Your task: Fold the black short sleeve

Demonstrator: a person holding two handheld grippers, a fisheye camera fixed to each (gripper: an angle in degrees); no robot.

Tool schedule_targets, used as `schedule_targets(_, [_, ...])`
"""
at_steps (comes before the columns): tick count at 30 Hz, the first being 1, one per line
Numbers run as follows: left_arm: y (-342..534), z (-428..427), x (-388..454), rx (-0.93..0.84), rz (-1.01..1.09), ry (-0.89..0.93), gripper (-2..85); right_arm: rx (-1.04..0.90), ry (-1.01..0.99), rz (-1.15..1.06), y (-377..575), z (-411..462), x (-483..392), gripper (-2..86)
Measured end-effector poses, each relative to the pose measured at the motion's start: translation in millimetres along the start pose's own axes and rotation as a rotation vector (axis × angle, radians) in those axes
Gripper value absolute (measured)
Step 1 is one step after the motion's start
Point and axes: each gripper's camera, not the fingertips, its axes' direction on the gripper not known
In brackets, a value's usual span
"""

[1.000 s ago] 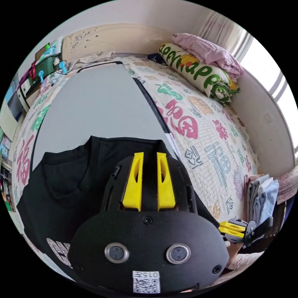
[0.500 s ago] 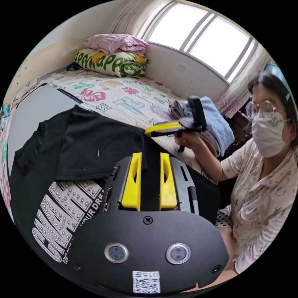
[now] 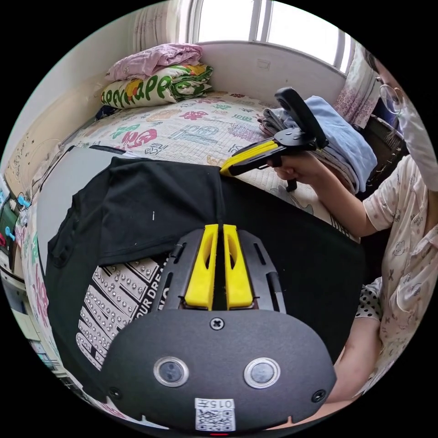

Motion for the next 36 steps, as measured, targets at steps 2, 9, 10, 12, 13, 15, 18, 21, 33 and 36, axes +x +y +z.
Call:
schedule_targets(2, [0.8, -7.9, -6.1, 0.012, -0.005, -0.016, 1.8, -0.016, 0.016, -0.007, -4.8, 3.0, 8.0, 0.5])
schedule_targets(9, [45.4, -92.9, -94.4, 0.092, -0.214, -0.075, 4.8, -0.012, -0.034, 0.020, -14.2, 2.0, 64.6, 0.5])
schedule_targets(10, [52.9, -104.3, -111.0, 0.110, -0.272, -0.115, 5.1, -0.011, -0.021, 0.015, -15.3, 2.8, 69.5, 0.5])
schedule_targets(12, [80.2, -133.9, -165.9, 0.183, -0.462, -0.180, 6.9, -0.014, -0.010, 0.009, -17.3, 4.7, 78.2, 0.5])
schedule_targets(13, [95.8, -143.7, -199.2, 0.217, -0.542, -0.164, 7.7, -0.016, -0.012, 0.010, -18.4, 6.0, 86.5, 0.5])
schedule_targets(15, [106.6, -137.2, -247.6, 0.129, -0.595, -0.148, 8.4, -0.015, -0.031, 0.018, -19.5, 7.7, 102.4, 0.5])
schedule_targets(18, [115.7, -127.0, -272.1, 0.041, -0.613, -0.145, 7.9, -0.011, -0.064, 0.033, -19.9, 11.2, 128.8, 0.5])
schedule_targets(21, [138.1, -142.0, -284.7, 0.046, -0.594, -0.166, 4.1, -0.011, -0.058, 0.030, -20.0, 17.8, 147.2, 0.5])
schedule_targets(33, [254.0, -224.1, -332.9, 0.086, -0.672, -0.128, 1.8, -0.027, -0.022, 0.014, -12.4, 68.1, 220.7, 0.6])
schedule_targets(36, [314.1, -277.0, -337.5, 0.144, -0.703, -0.168, 1.9, -0.028, -0.044, 0.024, -8.0, 84.9, 246.6, 0.8])
